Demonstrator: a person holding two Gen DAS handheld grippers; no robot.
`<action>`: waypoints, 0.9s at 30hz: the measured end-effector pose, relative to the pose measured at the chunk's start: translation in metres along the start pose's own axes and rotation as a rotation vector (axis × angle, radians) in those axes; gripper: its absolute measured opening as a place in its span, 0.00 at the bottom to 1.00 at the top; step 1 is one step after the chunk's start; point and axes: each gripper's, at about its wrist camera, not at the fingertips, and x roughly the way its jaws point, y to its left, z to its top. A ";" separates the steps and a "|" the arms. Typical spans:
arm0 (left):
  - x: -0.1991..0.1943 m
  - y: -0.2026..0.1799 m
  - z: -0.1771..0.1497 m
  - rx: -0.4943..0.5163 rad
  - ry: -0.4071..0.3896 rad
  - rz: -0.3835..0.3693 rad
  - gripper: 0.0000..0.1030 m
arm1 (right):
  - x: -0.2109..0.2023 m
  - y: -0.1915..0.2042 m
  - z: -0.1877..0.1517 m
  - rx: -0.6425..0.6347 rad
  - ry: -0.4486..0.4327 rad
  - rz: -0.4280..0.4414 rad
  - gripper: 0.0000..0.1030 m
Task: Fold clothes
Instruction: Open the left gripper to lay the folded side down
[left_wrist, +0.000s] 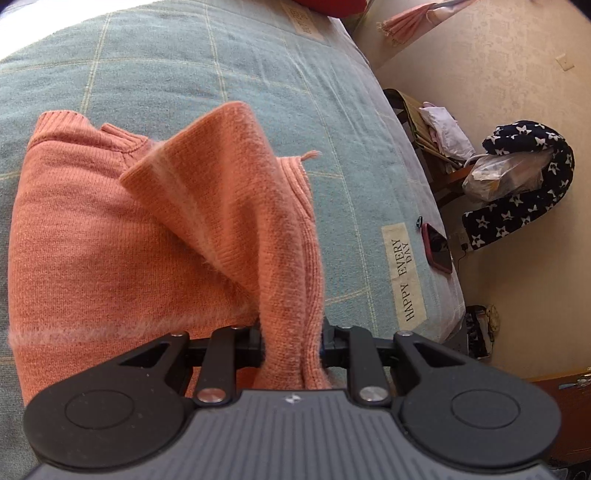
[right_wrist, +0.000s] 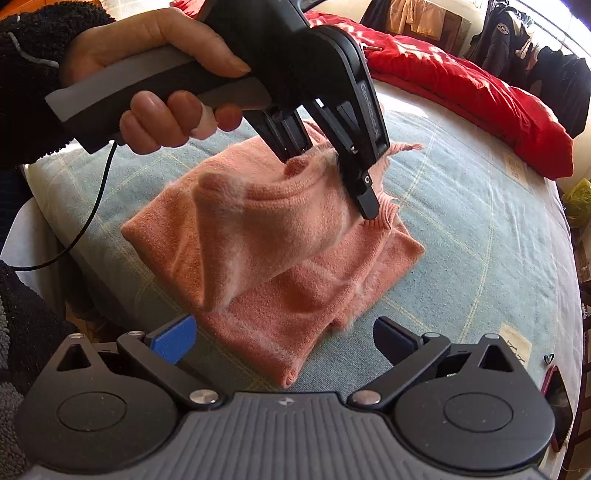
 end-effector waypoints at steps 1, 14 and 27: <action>0.005 0.000 0.000 0.000 0.007 -0.004 0.26 | 0.000 0.001 -0.001 0.001 0.004 0.000 1.00; -0.024 -0.008 -0.014 0.162 -0.051 -0.103 0.58 | -0.010 0.009 -0.009 0.036 0.022 -0.021 1.00; -0.098 0.014 -0.096 0.595 -0.217 0.089 0.73 | -0.028 -0.008 -0.016 0.172 -0.049 -0.075 1.00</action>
